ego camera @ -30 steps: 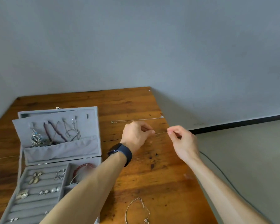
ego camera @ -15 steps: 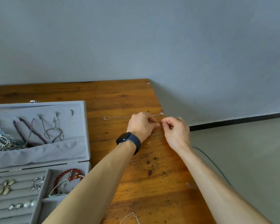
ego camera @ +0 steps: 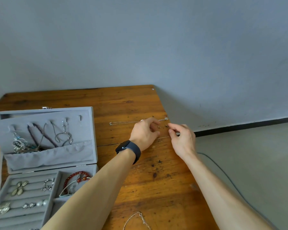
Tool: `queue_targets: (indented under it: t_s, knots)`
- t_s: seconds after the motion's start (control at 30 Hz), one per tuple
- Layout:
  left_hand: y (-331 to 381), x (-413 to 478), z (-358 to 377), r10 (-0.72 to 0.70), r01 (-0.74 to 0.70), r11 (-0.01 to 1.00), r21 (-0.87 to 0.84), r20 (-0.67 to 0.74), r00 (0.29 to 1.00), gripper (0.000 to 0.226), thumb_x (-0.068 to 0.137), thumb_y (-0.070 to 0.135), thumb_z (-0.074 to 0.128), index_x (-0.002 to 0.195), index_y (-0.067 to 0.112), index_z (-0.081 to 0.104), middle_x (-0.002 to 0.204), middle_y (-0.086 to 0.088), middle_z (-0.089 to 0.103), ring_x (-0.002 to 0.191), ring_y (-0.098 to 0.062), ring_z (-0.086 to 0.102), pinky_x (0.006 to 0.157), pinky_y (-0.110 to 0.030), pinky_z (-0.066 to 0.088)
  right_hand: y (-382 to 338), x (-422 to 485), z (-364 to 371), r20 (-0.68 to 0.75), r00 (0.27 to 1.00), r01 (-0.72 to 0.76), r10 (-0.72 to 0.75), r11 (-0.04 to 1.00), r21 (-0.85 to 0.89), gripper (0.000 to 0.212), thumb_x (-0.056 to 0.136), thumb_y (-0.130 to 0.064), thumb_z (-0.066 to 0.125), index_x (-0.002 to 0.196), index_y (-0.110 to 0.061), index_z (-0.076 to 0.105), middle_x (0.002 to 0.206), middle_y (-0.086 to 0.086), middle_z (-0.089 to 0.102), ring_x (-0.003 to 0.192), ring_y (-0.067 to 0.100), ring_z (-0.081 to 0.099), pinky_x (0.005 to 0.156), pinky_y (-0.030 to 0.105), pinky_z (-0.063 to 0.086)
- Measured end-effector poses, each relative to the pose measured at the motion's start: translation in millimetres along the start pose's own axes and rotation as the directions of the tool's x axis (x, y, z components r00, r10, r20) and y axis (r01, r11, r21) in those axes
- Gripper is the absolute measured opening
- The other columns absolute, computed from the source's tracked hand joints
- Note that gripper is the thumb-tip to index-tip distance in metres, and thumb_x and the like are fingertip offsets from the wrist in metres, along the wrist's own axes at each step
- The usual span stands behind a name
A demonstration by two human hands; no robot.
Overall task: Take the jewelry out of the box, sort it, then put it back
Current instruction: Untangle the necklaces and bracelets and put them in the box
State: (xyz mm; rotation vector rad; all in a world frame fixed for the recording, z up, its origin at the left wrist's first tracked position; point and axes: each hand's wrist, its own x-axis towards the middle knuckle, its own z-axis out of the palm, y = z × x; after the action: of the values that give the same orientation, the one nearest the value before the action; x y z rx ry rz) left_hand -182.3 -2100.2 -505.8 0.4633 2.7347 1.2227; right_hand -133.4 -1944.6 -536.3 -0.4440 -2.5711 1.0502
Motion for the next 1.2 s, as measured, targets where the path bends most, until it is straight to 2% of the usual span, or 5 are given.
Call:
queue_targets:
  t_s: [0.27, 0.53, 0.77, 0.97, 1.2]
  knots:
    - [2.7, -107.2, -37.4, 0.091, -0.083, 0.982, 0.172, -0.043, 0.995, 0.035, 0.096, 0.030, 0.057, 0.131, 0.036, 0.055, 0.126, 0.005, 0.060, 0.116, -0.014, 0.054, 0.082, -0.022, 0.047, -20.8, -119.4, -30.9, -0.030, 0.997, 0.074, -0.075, 0.997, -0.017, 0.021, 0.094, -0.038, 0.063, 0.113, -0.032, 0.070, 0.116, -0.014, 0.063, 0.112, 0.004, 0.047, 0.090, 0.022, 0.038]
    - [3.8, -254.8, -54.5, 0.236, -0.169, 0.914, 0.368, -0.146, 0.961, 0.033, 0.094, 0.018, 0.059, 0.126, 0.024, 0.061, 0.120, 0.000, 0.063, 0.106, -0.023, 0.056, 0.083, -0.036, 0.051, -42.9, -277.8, -49.8, -0.040, 0.998, 0.050, -0.044, 0.989, 0.141, 0.016, 0.089, -0.026, 0.072, 0.102, -0.034, 0.071, 0.102, -0.027, 0.060, 0.100, 0.002, 0.052, 0.083, 0.001, 0.035]
    - [-24.4, -345.9, -44.3, 0.231, -0.152, 0.893, 0.424, -0.142, 0.962, 0.036, 0.094, 0.020, 0.055, 0.129, 0.026, 0.059, 0.132, 0.001, 0.059, 0.113, -0.022, 0.057, 0.090, -0.037, 0.052, -47.1, -323.2, -39.3, 0.029, 0.971, 0.239, -0.238, 0.949, -0.204, 0.041, 0.088, -0.031, 0.071, 0.129, -0.031, 0.065, 0.122, -0.006, 0.063, 0.111, 0.021, 0.056, 0.087, 0.038, 0.048]
    - [-50.5, -375.7, -25.8, 0.015, 0.062, 0.817, 0.573, -0.129, 0.992, 0.056, 0.104, 0.049, 0.018, 0.157, 0.033, 0.026, 0.164, 0.007, 0.022, 0.153, -0.016, 0.013, 0.123, -0.040, 0.004, -45.8, -330.2, -33.6, 0.101, 0.953, 0.302, -0.285, 0.879, -0.368, 0.045, 0.095, -0.043, 0.048, 0.140, -0.037, 0.054, 0.130, -0.002, 0.054, 0.112, 0.023, 0.047, 0.087, 0.042, 0.044]
    - [-48.4, -376.6, -26.4, -0.011, 0.062, 0.797, 0.600, -0.089, 0.996, 0.057, 0.104, 0.047, 0.011, 0.159, 0.034, 0.013, 0.166, 0.007, 0.012, 0.154, -0.017, 0.004, 0.124, -0.043, 0.000, -48.0, -344.2, -39.9, 0.129, 0.930, 0.367, -0.344, 0.881, -0.299, 0.035, 0.094, -0.038, 0.062, 0.127, -0.029, 0.067, 0.132, 0.006, 0.056, 0.120, 0.029, 0.050, 0.096, 0.043, 0.045]
